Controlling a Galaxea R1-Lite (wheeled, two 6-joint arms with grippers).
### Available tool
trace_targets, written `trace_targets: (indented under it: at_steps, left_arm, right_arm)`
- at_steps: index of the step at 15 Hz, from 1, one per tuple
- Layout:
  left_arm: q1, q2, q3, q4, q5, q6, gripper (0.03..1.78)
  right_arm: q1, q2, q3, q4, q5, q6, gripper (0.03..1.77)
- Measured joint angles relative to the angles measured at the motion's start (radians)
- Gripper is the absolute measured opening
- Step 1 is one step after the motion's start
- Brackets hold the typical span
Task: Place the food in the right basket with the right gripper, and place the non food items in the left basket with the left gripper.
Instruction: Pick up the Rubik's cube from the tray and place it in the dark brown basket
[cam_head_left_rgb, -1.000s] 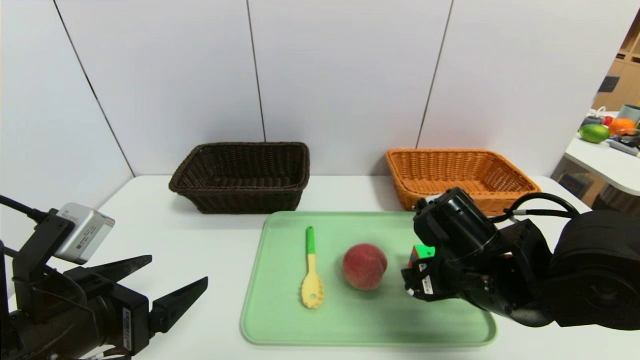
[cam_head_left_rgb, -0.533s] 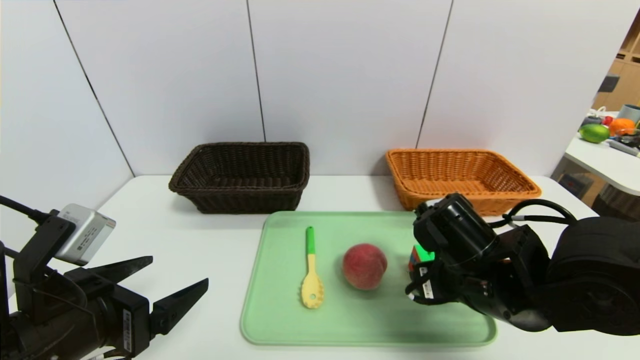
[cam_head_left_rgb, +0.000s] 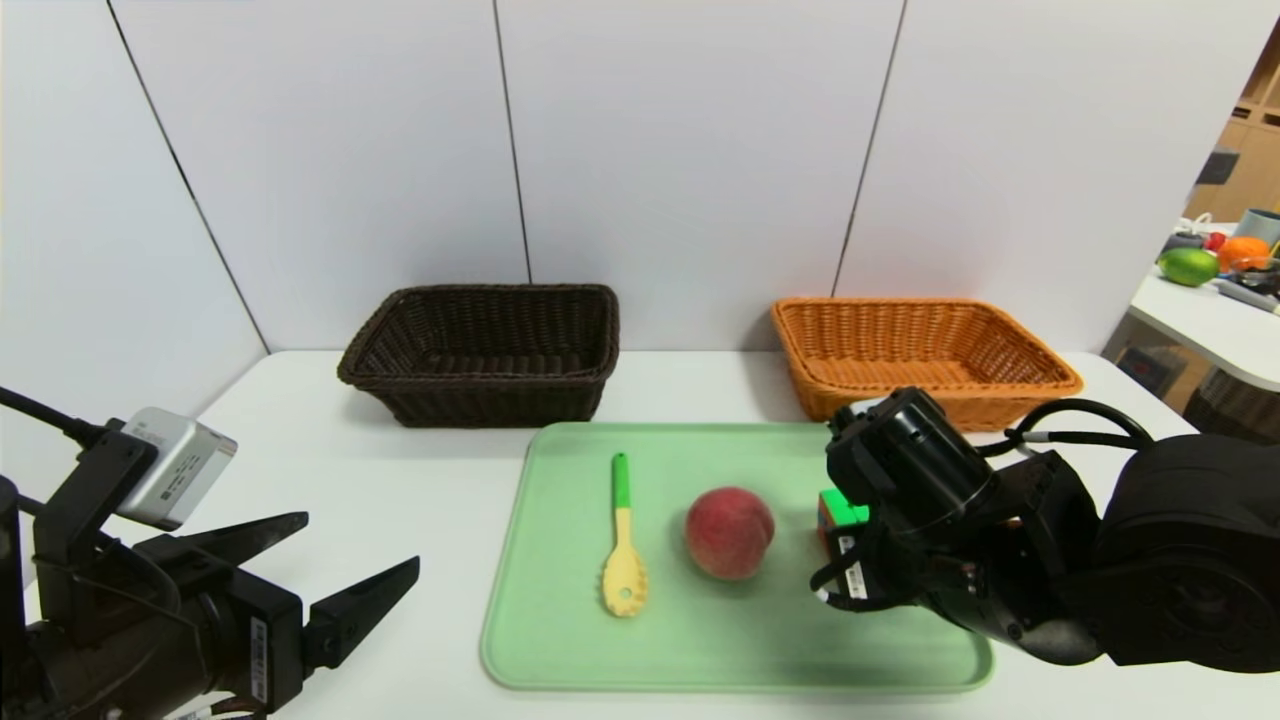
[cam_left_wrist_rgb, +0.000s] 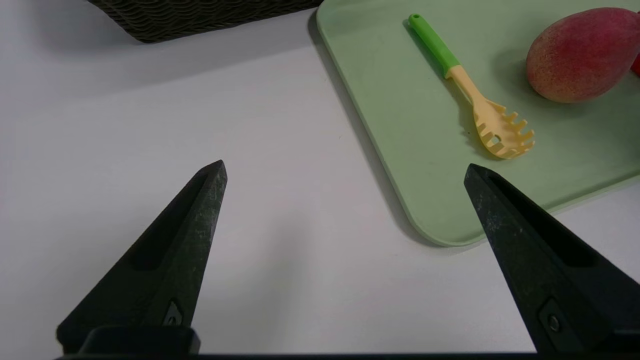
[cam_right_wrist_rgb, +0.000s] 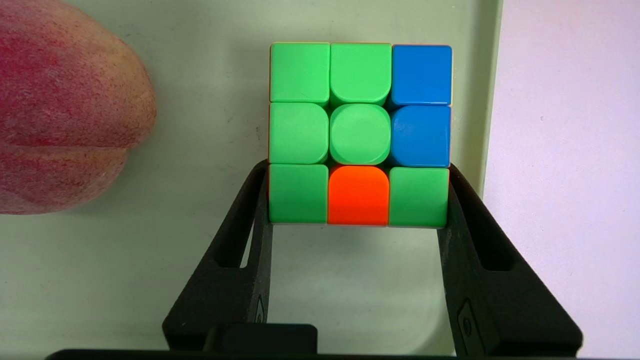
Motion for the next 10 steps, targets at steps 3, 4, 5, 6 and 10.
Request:
trace_targets:
  at_steps: [3,4,5,6,10]
  left_arm:
    - [0.0,0.0,-0.001,0.0,0.0,0.0,1.69]
    - [0.0,0.0,-0.001,0.0,0.0,0.0,1.69]
    - [0.0,0.0,-0.001,0.0,0.0,0.0,1.69]
    - [0.0,0.0,-0.002,0.0,0.0,0.001,1.69]
    - [0.0,0.0,-0.006,-0.001,0.0,0.002,1.69]
  right_arm:
    - [0.001,-0.03,-0.005,-0.001,0.0,0.002,0.92]
    - [0.004,-0.053,-0.017,0.006,-0.001,-0.002,0.92]
    - [0.006,-0.083,-0.041,0.018,-0.001,-0.013,0.92]
    - [0.008,-0.113,-0.074,0.04,-0.001,-0.027,0.92]
    - [0.028,-0.214,-0.237,0.149,-0.003,-0.073,0.92]
